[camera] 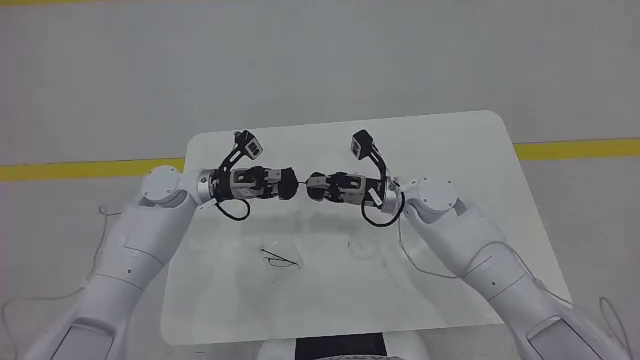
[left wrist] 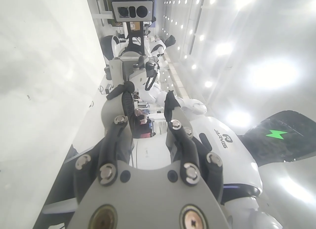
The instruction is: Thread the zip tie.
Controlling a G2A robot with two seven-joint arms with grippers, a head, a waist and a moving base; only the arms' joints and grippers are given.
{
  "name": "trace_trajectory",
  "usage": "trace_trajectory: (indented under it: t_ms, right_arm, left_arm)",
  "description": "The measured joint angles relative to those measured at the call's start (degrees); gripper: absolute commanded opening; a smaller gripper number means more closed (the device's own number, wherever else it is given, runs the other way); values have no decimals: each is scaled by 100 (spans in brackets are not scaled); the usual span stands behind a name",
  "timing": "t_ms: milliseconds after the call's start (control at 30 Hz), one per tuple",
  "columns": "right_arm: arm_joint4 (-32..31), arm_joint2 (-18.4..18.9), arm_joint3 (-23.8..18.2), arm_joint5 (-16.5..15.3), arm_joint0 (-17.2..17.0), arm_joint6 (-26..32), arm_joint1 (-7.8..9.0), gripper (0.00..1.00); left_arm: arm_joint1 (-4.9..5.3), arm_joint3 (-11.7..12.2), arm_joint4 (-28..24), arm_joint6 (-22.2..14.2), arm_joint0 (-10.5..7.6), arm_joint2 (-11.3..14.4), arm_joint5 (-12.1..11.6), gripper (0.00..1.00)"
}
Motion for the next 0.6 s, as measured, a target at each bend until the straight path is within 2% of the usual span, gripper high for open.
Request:
trace_trajectory:
  t_ms: [333, 600]
  right_arm:
    - [23, -9, -31, 14, 20, 17, -35, 0]
    - [28, -46, -61, 27, 24, 54, -65, 0]
  left_arm:
    - [-4, 56, 41, 24, -41, 47, 0, 27]
    - [-3, 69, 59, 46, -47, 68, -8, 23]
